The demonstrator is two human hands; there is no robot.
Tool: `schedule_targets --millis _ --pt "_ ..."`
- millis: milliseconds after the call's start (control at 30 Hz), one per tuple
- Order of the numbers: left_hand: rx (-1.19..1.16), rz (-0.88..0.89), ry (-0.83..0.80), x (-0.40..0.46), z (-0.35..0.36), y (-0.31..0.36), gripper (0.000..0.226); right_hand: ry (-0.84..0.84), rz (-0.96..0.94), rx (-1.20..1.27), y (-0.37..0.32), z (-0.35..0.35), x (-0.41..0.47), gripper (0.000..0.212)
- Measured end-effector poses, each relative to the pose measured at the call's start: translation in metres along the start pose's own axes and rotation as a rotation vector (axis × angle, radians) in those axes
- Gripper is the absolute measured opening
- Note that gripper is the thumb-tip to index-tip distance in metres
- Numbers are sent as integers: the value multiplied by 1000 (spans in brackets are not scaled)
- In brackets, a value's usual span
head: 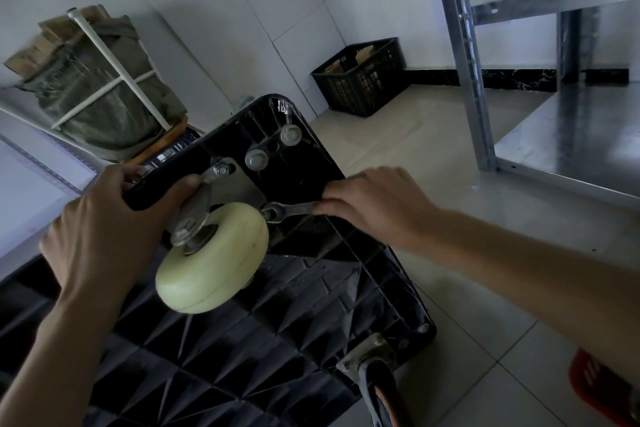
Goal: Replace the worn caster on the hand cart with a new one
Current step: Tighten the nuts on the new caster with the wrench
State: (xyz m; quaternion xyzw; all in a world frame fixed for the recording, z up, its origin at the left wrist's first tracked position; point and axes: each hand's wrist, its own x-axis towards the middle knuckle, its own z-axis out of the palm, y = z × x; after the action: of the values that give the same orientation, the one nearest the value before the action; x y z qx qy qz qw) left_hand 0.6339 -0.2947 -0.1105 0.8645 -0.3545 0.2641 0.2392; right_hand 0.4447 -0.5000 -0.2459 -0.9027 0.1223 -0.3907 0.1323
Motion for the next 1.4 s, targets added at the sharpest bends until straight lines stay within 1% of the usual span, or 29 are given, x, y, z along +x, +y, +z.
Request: schedule_targets --millis 67,133,200,267,333,400,500,567,633,667,833,933,1033,1133,1233,1300,1400 --pt "-19 5 5 0 1 0 86 135 21 5 -3 14 -8 50" --pt "-18 8 5 0 0 -1 87 165 60 39 -2 19 -8 49" --pt "2 6 1 -1 0 1 90 183 96 77 -5 21 -9 43" --pt "15 -6 5 -1 0 2 92 286 134 65 -11 27 -16 40" --pt "12 -22 -3 -2 -1 2 94 370 191 35 -17 34 -22 43" --pt "2 -28 -26 -1 -1 3 93 382 227 45 -19 39 -23 45" --pt "17 -40 -29 -2 -4 7 93 336 257 73 -16 39 -21 47" --pt "51 -35 -34 -4 -7 12 93 343 271 108 -17 41 -22 41" --pt "64 -30 -44 -5 -9 15 92 393 304 152 -21 44 -24 31" --pt "71 -29 -49 -5 -10 16 93 407 328 162 -24 45 -25 30" --pt "159 -1 -27 -6 -11 17 97 356 348 123 -25 48 -28 33" --pt "167 6 -9 -7 -11 17 89 318 359 101 -25 47 -28 38" --pt "171 -5 -14 -8 -11 18 85 283 329 57 -27 44 -29 41" --pt "176 -9 -13 -7 -12 19 82 196 276 102 -26 33 -29 40" --pt "180 -14 -22 -7 -12 18 84 129 215 116 -28 23 -30 32" --pt "182 -15 -26 -7 -12 18 85 104 203 101 -30 16 -32 27" --pt "185 -12 -30 -6 -13 20 86 72 218 70 -30 6 -38 27"
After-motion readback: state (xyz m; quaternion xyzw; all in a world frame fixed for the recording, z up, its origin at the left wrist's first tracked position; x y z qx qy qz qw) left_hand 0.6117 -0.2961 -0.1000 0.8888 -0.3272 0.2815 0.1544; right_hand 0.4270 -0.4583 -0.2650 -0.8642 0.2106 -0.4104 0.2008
